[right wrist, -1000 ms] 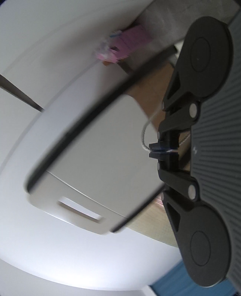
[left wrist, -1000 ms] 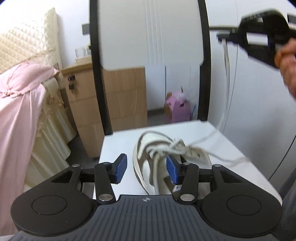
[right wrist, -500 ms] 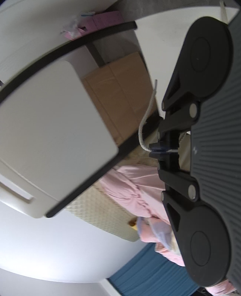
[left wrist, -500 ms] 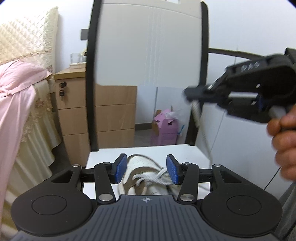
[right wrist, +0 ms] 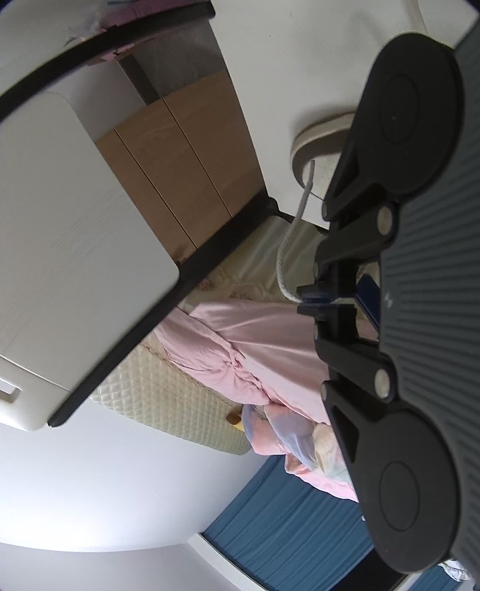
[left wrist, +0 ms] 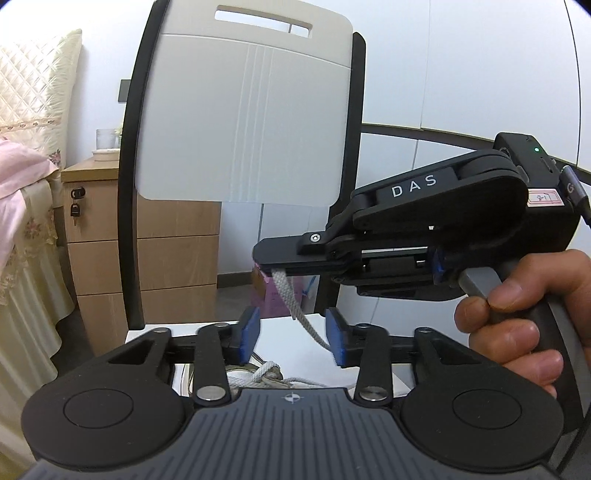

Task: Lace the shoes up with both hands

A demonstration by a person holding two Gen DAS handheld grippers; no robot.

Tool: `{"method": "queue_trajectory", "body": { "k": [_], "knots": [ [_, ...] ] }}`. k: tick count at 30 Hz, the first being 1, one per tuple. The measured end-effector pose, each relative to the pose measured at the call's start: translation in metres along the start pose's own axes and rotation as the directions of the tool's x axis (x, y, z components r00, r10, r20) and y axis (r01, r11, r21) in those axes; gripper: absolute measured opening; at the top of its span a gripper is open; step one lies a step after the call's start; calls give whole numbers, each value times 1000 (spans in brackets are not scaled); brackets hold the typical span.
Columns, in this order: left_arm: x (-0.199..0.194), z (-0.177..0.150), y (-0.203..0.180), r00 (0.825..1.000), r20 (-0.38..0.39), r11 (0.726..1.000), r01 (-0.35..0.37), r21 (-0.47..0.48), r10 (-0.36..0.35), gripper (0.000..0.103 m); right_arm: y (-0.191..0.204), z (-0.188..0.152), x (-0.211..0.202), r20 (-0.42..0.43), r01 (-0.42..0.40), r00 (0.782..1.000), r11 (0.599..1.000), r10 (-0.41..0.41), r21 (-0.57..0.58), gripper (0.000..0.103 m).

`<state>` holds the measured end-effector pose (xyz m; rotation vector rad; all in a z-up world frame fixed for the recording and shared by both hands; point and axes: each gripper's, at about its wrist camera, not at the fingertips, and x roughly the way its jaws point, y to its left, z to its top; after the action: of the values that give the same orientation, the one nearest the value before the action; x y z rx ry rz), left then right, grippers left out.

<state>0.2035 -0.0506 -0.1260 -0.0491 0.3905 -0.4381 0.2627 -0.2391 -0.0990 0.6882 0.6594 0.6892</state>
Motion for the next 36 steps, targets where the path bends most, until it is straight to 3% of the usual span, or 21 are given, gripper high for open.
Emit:
{"method": "queue_trajectory", "body": {
  "k": [1, 4, 5, 15, 30, 33, 36],
  "knots": [
    [1, 0, 1, 1000, 1, 1000, 0, -8, 0, 30, 1, -1, 1, -7, -5, 1000, 1000, 5, -2, 4],
    [2, 0, 4, 1000, -1, 1000, 0, -21, 0, 5, 2, -4, 6, -31, -18, 999, 1000, 18, 6, 4],
    [2, 0, 5, 1000, -3, 1000, 7, -23, -7, 4, 2, -5, 7, -37, -23, 999, 1000, 23, 7, 4],
    [4, -7, -7, 996, -79, 997, 54, 53, -49, 4, -7, 3, -8, 71, 59, 996, 997, -63, 49, 4],
    [7, -11, -17, 988, -133, 990, 90, 104, -75, 4, -26, 20, -33, 241, 118, 960, 986, -144, 121, 4],
    [6, -11, -15, 990, -129, 991, 74, 115, -59, 5, -23, 22, -34, 257, 127, 955, 987, -150, 101, 3],
    [2, -10, -9, 989, -140, 991, 61, 119, -44, 13, -14, 25, -39, 279, 167, 945, 985, -171, 37, 3]
  ]
}}
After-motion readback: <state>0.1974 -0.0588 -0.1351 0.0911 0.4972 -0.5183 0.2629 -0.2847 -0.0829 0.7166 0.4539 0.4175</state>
